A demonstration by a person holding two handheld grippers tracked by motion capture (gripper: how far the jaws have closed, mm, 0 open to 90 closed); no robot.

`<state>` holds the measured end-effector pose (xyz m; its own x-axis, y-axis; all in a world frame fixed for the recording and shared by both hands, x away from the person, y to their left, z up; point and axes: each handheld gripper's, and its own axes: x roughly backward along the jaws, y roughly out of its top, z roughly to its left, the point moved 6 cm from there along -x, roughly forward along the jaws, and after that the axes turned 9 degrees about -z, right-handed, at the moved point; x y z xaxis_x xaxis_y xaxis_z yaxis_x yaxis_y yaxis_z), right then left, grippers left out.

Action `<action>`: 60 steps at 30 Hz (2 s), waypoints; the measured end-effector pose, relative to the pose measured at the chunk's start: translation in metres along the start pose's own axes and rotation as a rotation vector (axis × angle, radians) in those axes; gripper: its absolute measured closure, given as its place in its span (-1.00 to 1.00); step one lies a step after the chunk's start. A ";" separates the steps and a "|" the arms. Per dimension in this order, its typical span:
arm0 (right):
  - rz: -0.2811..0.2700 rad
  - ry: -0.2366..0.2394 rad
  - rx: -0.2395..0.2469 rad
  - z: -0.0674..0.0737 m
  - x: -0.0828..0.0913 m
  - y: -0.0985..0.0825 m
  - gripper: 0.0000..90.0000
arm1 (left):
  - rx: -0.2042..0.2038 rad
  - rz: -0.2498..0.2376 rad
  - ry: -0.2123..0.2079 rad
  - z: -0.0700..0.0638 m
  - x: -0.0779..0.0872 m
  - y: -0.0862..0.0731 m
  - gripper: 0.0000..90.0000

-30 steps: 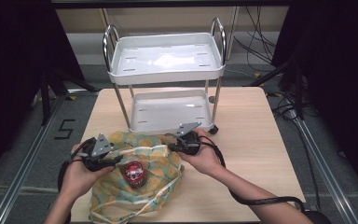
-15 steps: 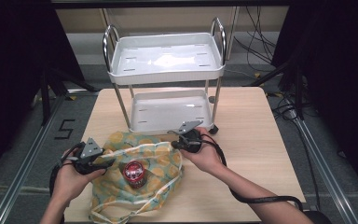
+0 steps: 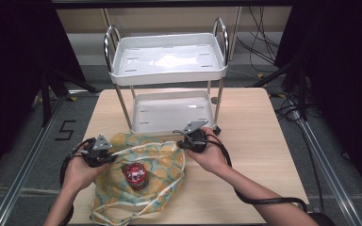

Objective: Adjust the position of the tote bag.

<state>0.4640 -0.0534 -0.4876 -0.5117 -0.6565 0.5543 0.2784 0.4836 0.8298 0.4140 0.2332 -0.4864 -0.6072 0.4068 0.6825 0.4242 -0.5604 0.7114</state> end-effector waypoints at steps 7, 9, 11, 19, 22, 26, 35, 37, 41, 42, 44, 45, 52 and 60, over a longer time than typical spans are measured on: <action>0.030 0.003 -0.017 0.001 0.003 -0.002 1.00 | 0.034 -0.035 0.040 0.004 -0.004 0.014 0.96; 0.040 0.008 -0.022 0.002 0.004 -0.002 1.00 | 0.032 -0.034 0.057 0.007 -0.006 0.017 0.96; 0.013 -0.004 -0.001 0.001 0.005 0.001 0.86 | 0.048 -0.033 0.067 0.007 -0.009 0.020 0.96; -0.163 0.094 0.084 0.014 0.017 0.028 0.28 | 0.050 -0.017 0.097 0.008 -0.019 0.028 0.96; -0.174 0.141 0.068 0.021 0.020 0.032 0.22 | 0.043 -0.009 0.092 0.006 -0.022 0.029 0.96; -0.179 0.159 0.099 0.027 0.016 0.033 0.18 | 0.030 0.007 0.090 0.005 -0.026 0.028 0.96; -0.099 0.170 0.088 0.026 0.005 0.013 0.20 | 0.012 0.029 0.091 0.005 -0.029 0.020 0.95; -0.078 0.155 0.072 0.025 0.005 0.009 0.20 | 0.014 0.033 0.091 0.005 -0.030 0.018 0.95; -0.039 0.177 0.064 0.027 0.004 0.002 0.20 | 0.014 0.042 0.085 0.005 -0.032 0.015 0.94; -0.031 0.181 0.076 0.027 0.004 0.000 0.20 | 0.015 0.049 0.082 0.005 -0.032 0.015 0.94; -0.036 0.159 0.079 0.025 0.003 -0.001 0.20 | 0.015 0.052 0.085 0.005 -0.033 0.013 0.94; -0.035 0.175 0.057 0.027 0.003 -0.002 0.20 | 0.016 0.044 0.086 0.005 -0.034 0.013 0.93; -0.013 0.178 0.059 0.027 0.003 -0.008 0.20 | 0.029 0.060 0.092 0.007 -0.033 0.010 0.86; -0.040 0.172 0.061 0.025 0.005 -0.005 0.19 | 0.055 0.020 0.106 0.009 -0.029 0.010 0.69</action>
<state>0.4398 -0.0444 -0.4910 -0.3733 -0.7624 0.5285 0.2084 0.4862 0.8486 0.4424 0.2221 -0.4974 -0.6646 0.3156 0.6773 0.4715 -0.5260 0.7078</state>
